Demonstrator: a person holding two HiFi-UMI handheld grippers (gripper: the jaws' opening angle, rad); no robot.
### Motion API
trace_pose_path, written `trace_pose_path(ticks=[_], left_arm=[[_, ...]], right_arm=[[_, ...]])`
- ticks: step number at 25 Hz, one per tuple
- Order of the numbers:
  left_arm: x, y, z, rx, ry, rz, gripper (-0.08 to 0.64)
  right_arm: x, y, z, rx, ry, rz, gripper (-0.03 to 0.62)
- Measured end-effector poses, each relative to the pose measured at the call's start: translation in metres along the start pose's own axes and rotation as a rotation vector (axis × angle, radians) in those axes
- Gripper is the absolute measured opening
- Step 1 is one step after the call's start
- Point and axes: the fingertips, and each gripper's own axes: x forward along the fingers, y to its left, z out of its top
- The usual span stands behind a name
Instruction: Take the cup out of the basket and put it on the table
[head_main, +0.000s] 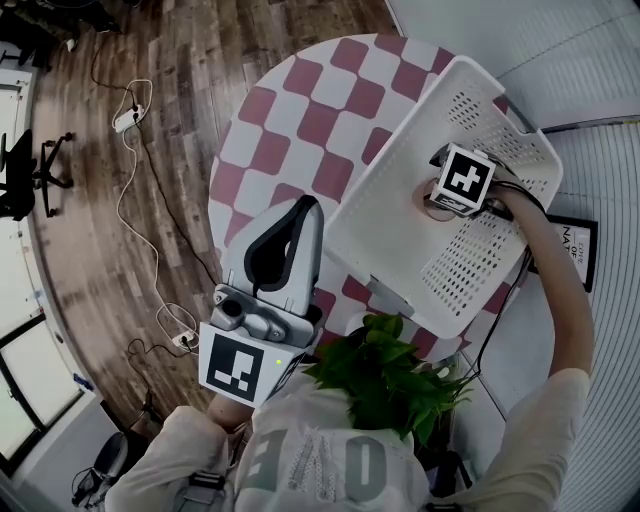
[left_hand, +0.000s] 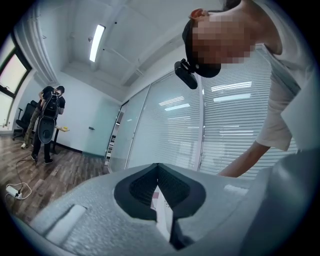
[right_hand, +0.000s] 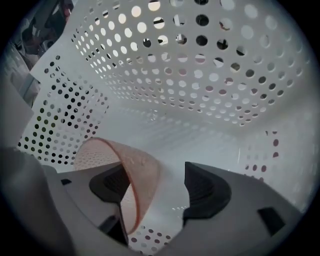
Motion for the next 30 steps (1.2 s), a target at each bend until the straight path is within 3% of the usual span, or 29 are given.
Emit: trace_pose_path(ticks=[9,12,22,24,26,30], left_arm=[[0.003,0.004,-0.01,-0.013,0.016,0.009,0.005],[0.002,0.004,-0.011,-0.014,0.021,0.007,0.005],[0.001,0.01,-0.014,-0.02,0.023,0.022,0.005],[0.001,0.009,-0.016,-0.02,0.025,0.021,0.005],[0.0,0.01,-0.019,-0.019,0.029,0.02,0.005],[-0.003,0.014,-0.016,-0.02,0.027,0.028,0.005]], right_arm=[[0.011,0.0,-0.006,0.01,0.051,0.043,0.278],[0.015,-0.001,-0.01,0.013,0.075,0.036,0.184],[0.016,-0.005,-0.01,0.049,0.075,0.018,0.181],[0.018,-0.005,-0.01,0.086,0.07,0.018,0.166],[0.02,-0.001,-0.009,0.116,0.07,0.034,0.101],[0.018,0.005,-0.007,0.06,0.102,0.022,0.091]])
